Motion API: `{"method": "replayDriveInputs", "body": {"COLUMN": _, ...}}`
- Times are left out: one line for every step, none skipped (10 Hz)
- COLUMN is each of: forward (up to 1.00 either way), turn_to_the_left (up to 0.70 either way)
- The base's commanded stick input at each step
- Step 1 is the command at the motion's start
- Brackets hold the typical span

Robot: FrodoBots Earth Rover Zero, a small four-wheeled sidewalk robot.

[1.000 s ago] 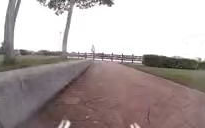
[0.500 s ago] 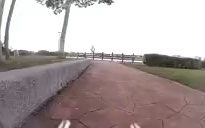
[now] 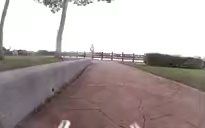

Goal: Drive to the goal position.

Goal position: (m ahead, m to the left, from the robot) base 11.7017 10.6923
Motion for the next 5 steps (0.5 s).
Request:
{"method": "replayDriveInputs", "body": {"forward": 0.7, "turn_to_the_left": 0.07}}
{"method": "replayDriveInputs", "body": {"forward": 0.7, "turn_to_the_left": 0.07}}
{"method": "replayDriveInputs", "body": {"forward": 0.7, "turn_to_the_left": 0.07}}
{"method": "replayDriveInputs", "body": {"forward": 0.7, "turn_to_the_left": 0.07}}
{"method": "replayDriveInputs", "body": {"forward": 0.7, "turn_to_the_left": 0.07}}
